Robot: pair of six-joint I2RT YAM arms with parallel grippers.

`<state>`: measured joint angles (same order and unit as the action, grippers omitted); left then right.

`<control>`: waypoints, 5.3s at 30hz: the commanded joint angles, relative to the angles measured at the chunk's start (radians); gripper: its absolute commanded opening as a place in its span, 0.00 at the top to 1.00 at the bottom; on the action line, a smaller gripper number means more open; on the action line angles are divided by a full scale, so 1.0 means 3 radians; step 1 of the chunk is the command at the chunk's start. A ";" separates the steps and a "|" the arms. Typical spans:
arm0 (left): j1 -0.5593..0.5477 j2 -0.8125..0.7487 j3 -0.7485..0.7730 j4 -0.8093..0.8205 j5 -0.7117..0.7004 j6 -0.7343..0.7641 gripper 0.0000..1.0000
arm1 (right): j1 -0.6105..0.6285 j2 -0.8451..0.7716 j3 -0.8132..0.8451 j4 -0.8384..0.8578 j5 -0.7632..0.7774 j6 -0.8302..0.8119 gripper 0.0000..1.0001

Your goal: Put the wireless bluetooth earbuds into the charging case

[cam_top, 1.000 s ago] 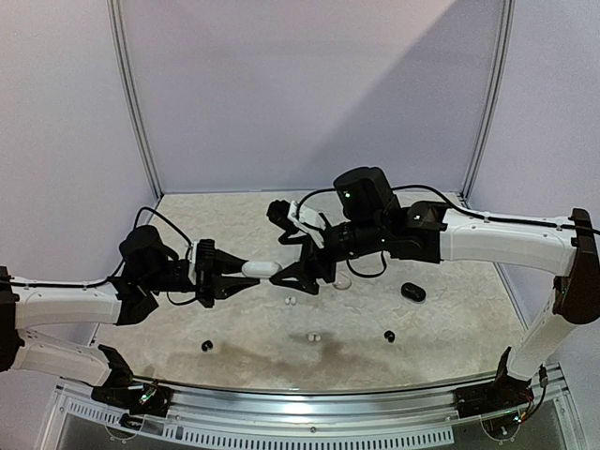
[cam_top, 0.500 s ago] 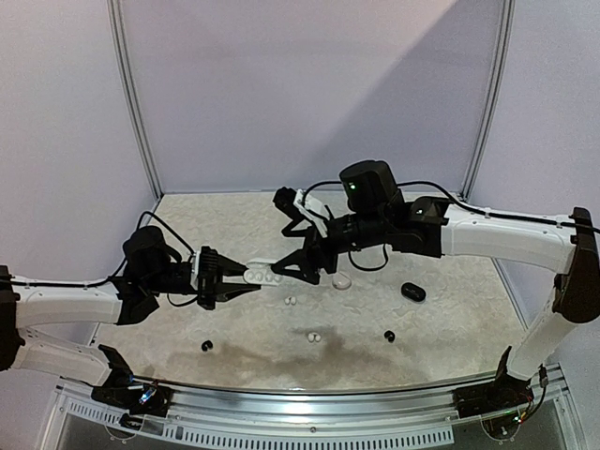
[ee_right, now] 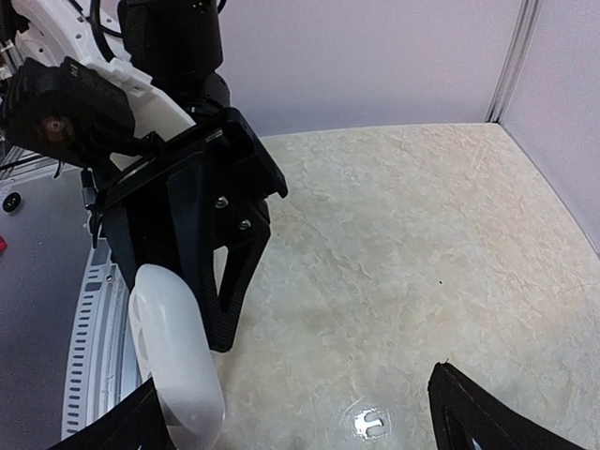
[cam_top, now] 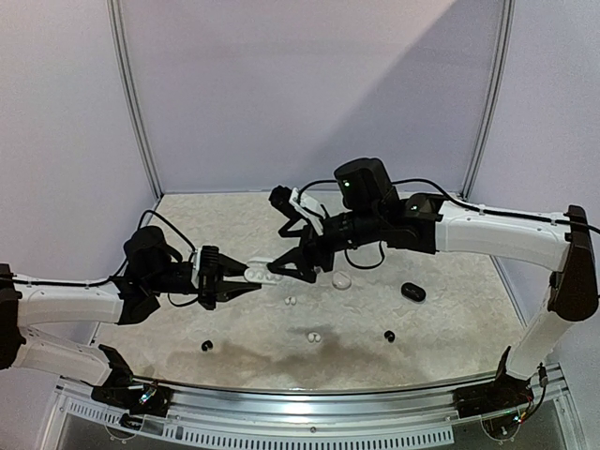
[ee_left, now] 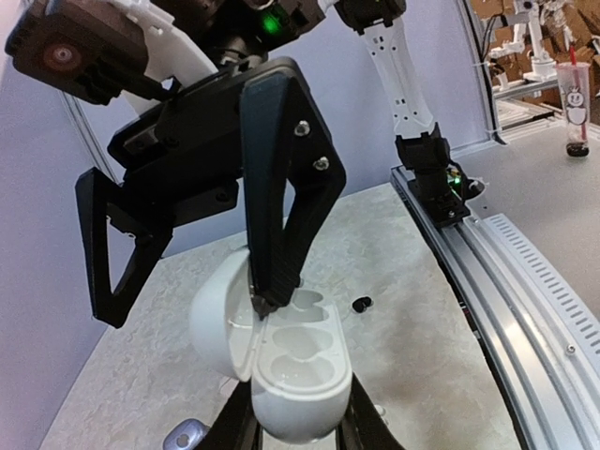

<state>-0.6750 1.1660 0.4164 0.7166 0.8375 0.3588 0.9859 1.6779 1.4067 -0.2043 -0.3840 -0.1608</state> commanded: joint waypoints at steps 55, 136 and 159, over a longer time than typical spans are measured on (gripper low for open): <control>0.0210 -0.0298 -0.0242 0.0143 -0.0216 -0.1443 1.00 | -0.0538 0.0168 0.0535 -0.0377 0.0400 0.1023 0.36; 0.0445 -0.0551 -0.0361 -0.0022 0.0053 -0.1201 1.00 | -0.0187 0.0659 0.0920 -0.1359 0.0802 0.0474 1.00; 0.0297 -0.0466 -0.0289 0.0045 0.0338 -0.0935 1.00 | 0.0789 0.0046 0.0670 -0.0797 0.0815 -0.1117 1.00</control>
<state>-0.5713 1.0218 0.3115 0.7193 0.9279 0.0616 1.2163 1.6604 1.5768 -0.3408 -0.2092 -0.4366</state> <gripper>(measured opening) 0.233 0.032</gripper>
